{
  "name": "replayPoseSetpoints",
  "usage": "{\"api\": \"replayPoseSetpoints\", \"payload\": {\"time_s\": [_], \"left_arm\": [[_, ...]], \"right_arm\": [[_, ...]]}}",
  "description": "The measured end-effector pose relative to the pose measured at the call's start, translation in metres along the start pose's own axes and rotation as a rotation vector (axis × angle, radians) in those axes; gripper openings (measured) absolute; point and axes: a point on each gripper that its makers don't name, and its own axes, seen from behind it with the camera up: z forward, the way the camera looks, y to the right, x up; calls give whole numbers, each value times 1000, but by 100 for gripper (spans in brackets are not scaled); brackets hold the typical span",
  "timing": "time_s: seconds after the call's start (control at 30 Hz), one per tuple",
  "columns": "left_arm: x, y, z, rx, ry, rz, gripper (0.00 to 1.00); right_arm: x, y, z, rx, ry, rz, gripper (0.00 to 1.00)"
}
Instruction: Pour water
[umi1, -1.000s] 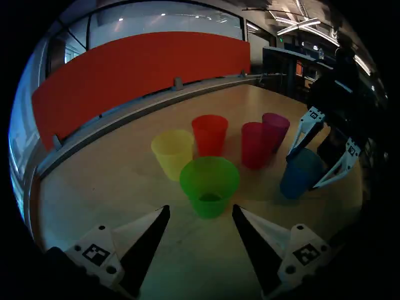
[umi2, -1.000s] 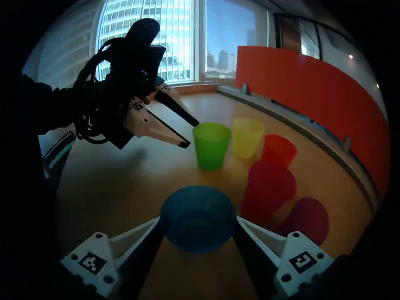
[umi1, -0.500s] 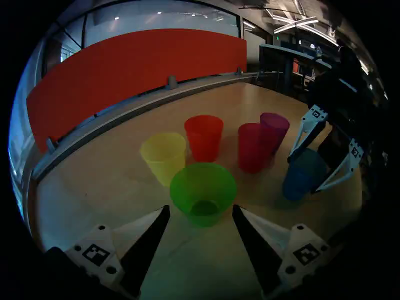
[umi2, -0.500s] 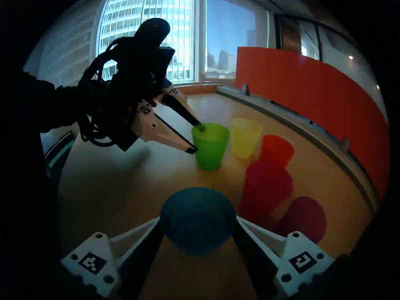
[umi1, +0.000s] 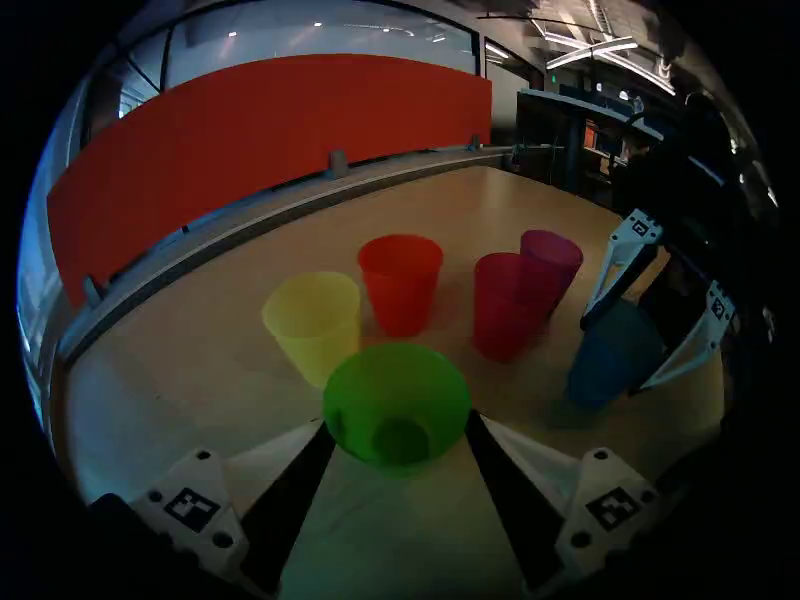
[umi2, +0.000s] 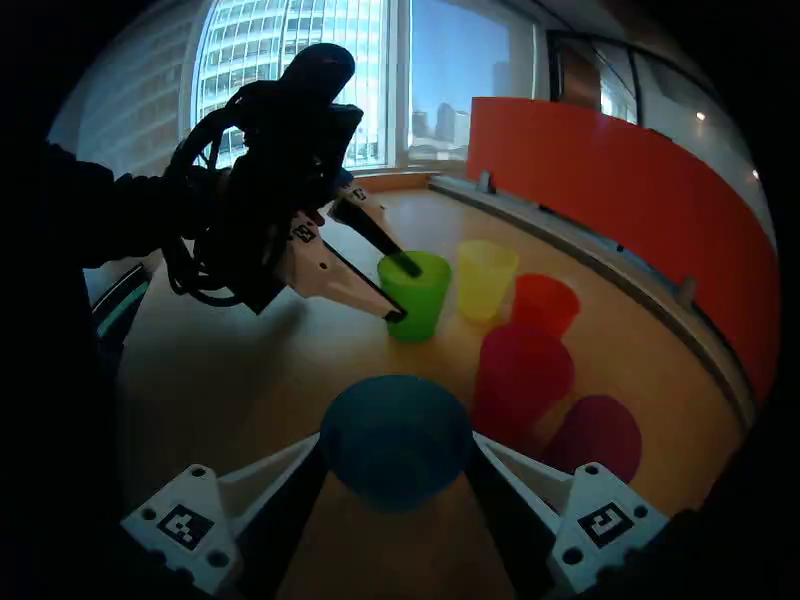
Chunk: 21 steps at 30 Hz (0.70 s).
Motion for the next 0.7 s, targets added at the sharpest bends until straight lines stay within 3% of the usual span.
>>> {"api": "replayPoseSetpoints", "payload": {"time_s": [0.4,0.7], "left_arm": [[7,0,5,-2,12,-18,93],[8,7,5,-17,22,-15,86]], "right_arm": [[1,1,-1,0,2,-1,91],[2,0,-4,-1,3,-6,91]]}}
